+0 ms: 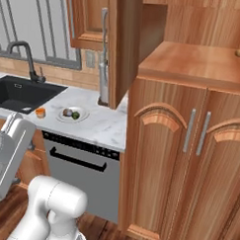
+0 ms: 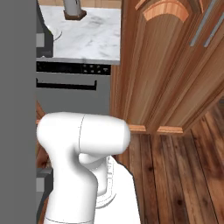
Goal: Pick the avocado and bread from the counter and place them on the plate. Then pick the jam from the cabinet and place it next to the plate. Lastly close the cabinet door.
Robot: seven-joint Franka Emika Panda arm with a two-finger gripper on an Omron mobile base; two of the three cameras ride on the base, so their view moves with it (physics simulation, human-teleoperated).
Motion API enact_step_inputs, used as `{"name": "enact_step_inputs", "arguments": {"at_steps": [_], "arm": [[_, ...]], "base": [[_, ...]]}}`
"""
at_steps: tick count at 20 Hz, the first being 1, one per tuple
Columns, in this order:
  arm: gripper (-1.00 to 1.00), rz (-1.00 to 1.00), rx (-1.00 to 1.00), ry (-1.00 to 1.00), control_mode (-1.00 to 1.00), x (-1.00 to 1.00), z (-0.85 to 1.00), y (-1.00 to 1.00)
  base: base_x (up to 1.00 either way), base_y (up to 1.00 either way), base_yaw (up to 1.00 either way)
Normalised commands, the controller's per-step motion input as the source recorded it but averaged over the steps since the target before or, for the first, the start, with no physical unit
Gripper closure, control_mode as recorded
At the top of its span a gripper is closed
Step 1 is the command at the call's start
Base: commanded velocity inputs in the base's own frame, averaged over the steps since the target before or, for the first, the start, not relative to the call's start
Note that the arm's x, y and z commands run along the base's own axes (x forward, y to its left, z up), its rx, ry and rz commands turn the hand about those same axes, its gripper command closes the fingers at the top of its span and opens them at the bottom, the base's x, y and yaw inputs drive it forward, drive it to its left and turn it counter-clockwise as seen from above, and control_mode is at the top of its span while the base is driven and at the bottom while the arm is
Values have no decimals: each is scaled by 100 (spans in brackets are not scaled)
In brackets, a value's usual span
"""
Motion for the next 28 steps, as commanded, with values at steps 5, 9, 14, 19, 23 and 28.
{"name": "enact_step_inputs", "arguments": {"at_steps": [5,9,14,19,23,28], "arm": [[-100,0,0,0,100,0,0,0],[-100,0,0,0,100,0,0,0],[-100,0,0,0,100,0,0,0],[-100,0,0,0,100,0,0,0],[-100,0,0,0,100,0,0,0],[-100,0,0,0,100,0,0,0]], "base": [[-27,-47,0],[-27,-45,0],[-26,-45,0],[-18,-46,0],[-8,-50,0],[0,-53,0]]}}
